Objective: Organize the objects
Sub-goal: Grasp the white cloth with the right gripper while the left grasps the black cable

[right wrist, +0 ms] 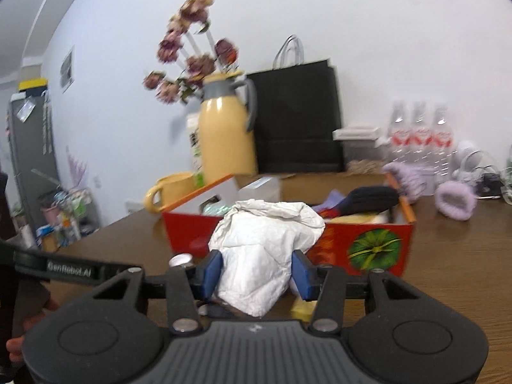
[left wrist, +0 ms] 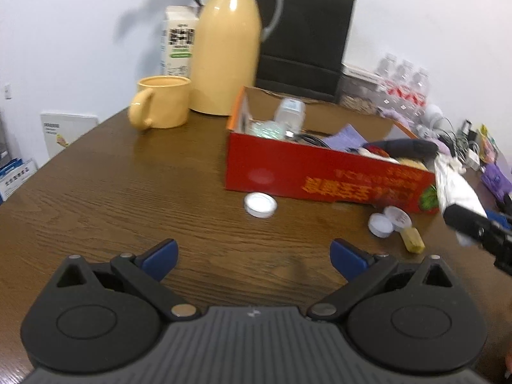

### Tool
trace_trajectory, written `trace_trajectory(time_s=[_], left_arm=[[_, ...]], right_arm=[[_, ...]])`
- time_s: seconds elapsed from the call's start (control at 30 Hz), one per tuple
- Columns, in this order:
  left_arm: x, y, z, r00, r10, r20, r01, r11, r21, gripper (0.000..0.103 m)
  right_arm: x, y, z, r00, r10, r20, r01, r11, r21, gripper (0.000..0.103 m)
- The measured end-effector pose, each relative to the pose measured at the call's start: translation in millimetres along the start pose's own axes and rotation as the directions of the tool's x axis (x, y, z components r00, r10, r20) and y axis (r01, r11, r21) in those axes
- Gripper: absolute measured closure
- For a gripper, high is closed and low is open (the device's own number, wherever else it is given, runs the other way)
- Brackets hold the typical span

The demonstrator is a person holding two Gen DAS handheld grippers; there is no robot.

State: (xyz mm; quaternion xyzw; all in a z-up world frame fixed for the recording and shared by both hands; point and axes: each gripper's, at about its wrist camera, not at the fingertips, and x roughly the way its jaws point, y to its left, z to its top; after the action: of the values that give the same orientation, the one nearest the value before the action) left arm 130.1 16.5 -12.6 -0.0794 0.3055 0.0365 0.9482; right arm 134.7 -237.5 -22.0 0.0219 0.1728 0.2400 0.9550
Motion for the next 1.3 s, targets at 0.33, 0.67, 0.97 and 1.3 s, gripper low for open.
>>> trace_trajectory(time_s=[0.33,0.67,0.97,1.3], left_arm=[[14,-55,-12,0.996,-0.073,-0.046,0.077,0.992,0.098,0.000],[33,-91,-17,0.997,-0.005,-0.071,0.013,0.994,0.111,0.000],[40,-101,-22,0.997,0.032,-0.071,-0.024,0.993,0.112,0.006],[31,-104,-27,1.000,0.005,-0.016,-0.003,0.992,0.129,0.054]], right_arm=[[-1,-18,-5,0.997,-0.073,-0.014,0.073,0.997,-0.001,0.057],[-10,-24,-7,0.996,-0.086,0.010,0.086,0.996,0.010,0.056],[-10,-22,-7,0.997,-0.074,0.014,0.074,0.997,0.001,0.056],[-6,-20,-8,0.997,-0.079,0.000,0.079,0.997,-0.013,0.056]])
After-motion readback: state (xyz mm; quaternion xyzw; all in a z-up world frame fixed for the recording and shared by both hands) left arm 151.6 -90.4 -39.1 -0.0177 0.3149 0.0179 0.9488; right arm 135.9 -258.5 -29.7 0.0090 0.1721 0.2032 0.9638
